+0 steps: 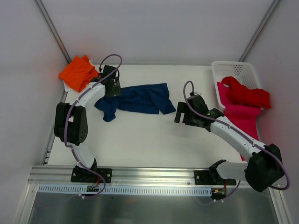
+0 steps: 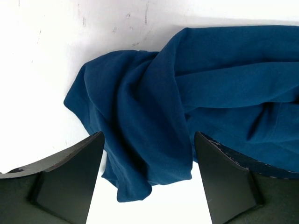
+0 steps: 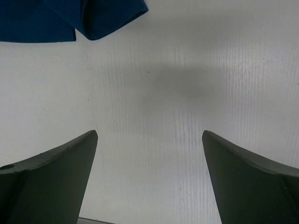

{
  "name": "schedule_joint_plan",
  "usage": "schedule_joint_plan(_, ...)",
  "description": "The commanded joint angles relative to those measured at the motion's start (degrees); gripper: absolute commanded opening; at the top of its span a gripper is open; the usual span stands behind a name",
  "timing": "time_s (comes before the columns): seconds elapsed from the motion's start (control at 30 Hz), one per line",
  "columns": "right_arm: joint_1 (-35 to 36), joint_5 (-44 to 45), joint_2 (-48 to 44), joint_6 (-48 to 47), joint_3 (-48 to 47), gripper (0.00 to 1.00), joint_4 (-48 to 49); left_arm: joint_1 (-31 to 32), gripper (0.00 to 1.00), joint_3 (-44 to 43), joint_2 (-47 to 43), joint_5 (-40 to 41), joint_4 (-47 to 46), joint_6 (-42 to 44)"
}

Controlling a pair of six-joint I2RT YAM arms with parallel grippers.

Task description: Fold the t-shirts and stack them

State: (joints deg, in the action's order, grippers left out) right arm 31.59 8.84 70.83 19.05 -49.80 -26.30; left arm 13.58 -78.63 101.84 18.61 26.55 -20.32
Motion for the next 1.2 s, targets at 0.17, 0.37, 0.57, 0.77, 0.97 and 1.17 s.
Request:
schedule_joint_plan(0.17,-0.1,1.4,-2.7,1.0,1.0,0.99,0.6,0.5,0.56,-2.8,1.8,1.4,0.3,-0.2)
schedule_joint_plan(0.37,-0.1,1.4,-2.7,1.3,1.8,0.99,0.5,0.5,0.18,-2.8,1.8,2.0,0.4,-0.4)
schedule_joint_plan(0.57,-0.1,0.1,-1.5,1.8,1.7,0.99,1.3,0.6,0.0,-2.8,-2.8,1.5,0.8,-0.9)
schedule_joint_plan(0.77,-0.1,-0.9,1.9,0.6,-3.3,1.0,1.2,3.0,0.0,-8.4,-13.4,0.7,7.1,3.3)
schedule_joint_plan(0.97,0.3,-1.8,9.4,0.3,-9.8,0.99,1.8,7.3,0.0,-15.0,-27.4,-12.8,9.7,8.3)
schedule_joint_plan(1.17,3.3,-2.0,15.3,1.8,-12.0,0.99,3.2,8.2,0.0,-18.6,-35.7,-28.4,9.8,12.7)
